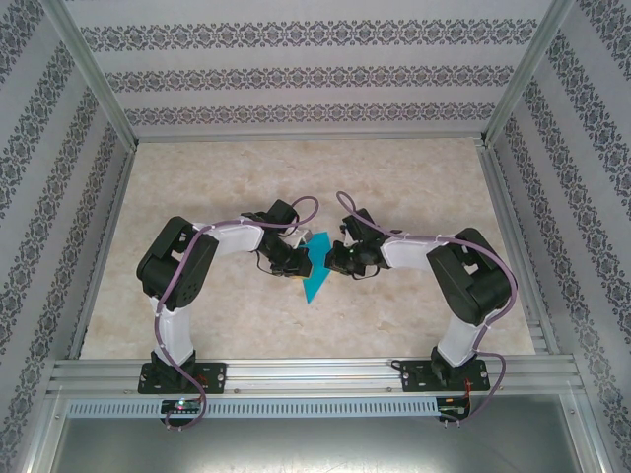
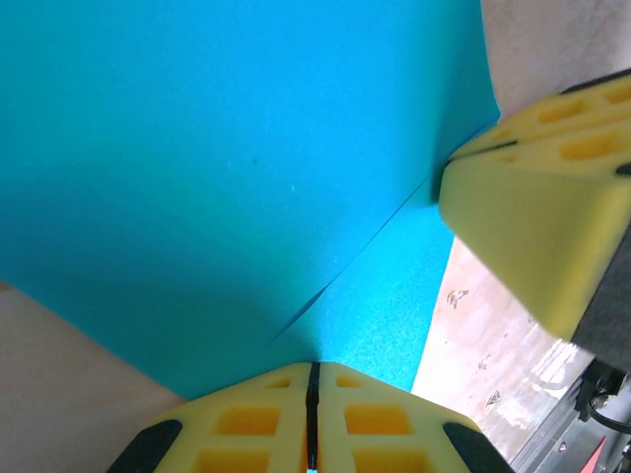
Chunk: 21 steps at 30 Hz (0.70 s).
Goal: Fold a paper plane with a square sheet of paper (pick it up from the middle)
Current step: Third fold the triangle at the center of the table.
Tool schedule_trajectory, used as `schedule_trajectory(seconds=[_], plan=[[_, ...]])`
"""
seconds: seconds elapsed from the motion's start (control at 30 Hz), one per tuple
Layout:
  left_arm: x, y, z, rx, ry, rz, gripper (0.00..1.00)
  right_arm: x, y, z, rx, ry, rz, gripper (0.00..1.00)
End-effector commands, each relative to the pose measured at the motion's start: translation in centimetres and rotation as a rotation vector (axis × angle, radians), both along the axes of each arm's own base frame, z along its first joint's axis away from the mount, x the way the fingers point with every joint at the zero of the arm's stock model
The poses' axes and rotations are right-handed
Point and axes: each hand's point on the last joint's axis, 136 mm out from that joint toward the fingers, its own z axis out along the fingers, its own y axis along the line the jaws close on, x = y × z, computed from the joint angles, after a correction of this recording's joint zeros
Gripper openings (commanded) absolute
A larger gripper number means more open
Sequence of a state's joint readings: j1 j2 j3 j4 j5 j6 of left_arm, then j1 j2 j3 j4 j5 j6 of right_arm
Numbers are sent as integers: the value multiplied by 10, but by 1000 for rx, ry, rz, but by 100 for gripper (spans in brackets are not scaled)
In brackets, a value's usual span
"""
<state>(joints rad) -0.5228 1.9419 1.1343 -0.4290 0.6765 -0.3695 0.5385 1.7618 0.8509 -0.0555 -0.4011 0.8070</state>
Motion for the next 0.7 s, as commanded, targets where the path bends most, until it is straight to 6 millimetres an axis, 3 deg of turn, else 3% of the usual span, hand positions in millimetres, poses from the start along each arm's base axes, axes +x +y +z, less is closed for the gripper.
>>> schedule_trajectory(seconds=[0.0,0.3,0.5,0.67], plan=[[-20,39,-40,213,40,4,11,12,-38,-11,-143,-29,-76,11],[-16,34,-30,186,21,2,12,24,-51,0,-126,-66,-104,12],[-8,24,-18,139,5,2,12,17,-38,20,-22,-80,-86,17],[0,13,-4,86,-19,6,14,-1,-22,28,58,-62,-48,26]])
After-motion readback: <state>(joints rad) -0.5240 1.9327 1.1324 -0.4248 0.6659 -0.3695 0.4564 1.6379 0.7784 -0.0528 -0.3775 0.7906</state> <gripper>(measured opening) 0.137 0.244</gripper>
